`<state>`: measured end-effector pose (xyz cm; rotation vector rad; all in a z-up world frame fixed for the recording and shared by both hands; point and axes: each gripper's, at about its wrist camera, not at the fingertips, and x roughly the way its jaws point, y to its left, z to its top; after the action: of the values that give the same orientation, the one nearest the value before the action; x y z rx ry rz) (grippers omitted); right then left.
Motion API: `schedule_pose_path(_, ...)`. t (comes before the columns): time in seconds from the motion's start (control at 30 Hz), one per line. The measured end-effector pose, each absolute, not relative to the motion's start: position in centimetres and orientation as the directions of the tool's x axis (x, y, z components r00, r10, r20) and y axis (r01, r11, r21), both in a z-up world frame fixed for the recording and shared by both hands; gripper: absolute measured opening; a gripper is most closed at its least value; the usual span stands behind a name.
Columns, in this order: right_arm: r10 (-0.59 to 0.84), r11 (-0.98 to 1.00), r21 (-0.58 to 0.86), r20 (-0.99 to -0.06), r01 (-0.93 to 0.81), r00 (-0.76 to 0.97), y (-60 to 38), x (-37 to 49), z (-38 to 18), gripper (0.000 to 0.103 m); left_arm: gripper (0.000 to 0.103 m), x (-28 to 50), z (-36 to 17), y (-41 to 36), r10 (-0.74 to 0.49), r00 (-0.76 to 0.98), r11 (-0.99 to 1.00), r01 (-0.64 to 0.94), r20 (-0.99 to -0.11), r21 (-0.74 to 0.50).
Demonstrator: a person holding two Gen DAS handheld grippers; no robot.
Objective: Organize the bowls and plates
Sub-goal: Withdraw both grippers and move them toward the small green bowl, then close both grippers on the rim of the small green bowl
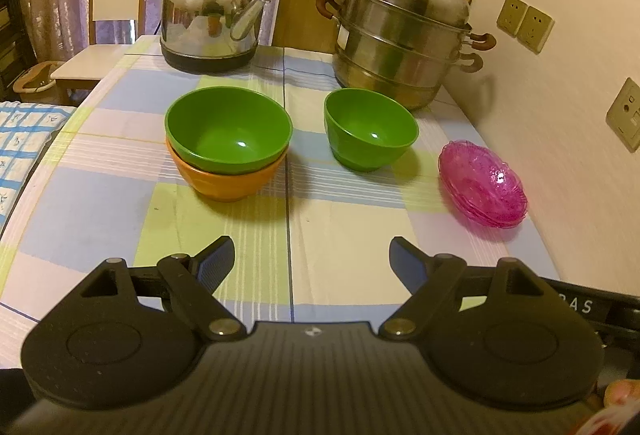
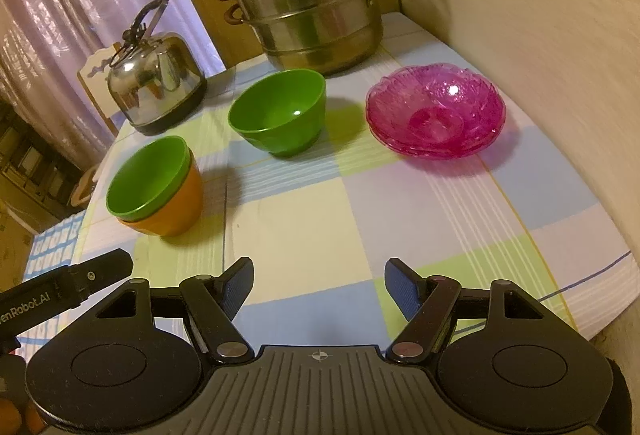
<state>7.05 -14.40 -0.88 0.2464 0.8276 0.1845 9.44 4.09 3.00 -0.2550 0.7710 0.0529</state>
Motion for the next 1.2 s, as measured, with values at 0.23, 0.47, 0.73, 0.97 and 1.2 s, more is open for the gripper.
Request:
schedule_pose_path(0.23,0.263,0.955,0.289,-0.702,-0.073,0.661,-14.4,7.4,-1.1,0.072,0.083,9.6,2.9,4.0,-0.045,0.716,0.968,-0.142,-0.696,-0.209)
schedule_pose_path(0.47,0.258,0.955,0.289,-0.706,-0.066,0.66,-14.4,7.6,-1.2,0.072,0.083,10.4,2.5,3.8,-0.057,0.711,0.969,-0.13,-0.701,-0.211)
schedule_pose_path(0.73,0.244,0.957,0.287,-0.718,-0.043,0.652,-15.1,8.5,-1.9,0.072,0.083,11.6,2.1,3.3,-0.079,0.703,0.97,-0.111,-0.707,-0.218)
schedule_pose_path(0.97,0.234,0.958,0.285,-0.72,-0.028,0.654,-15.7,9.6,-2.1,0.072,0.085,13.7,1.8,2.9,-0.095,0.698,0.971,-0.092,-0.71,-0.221)
schedule_pose_path(1.2,0.219,0.959,0.281,-0.702,-0.019,0.677,-16.7,12.0,-1.5,0.072,0.085,17.5,1.7,2.6,-0.108,0.695,0.971,-0.08,-0.711,-0.225)
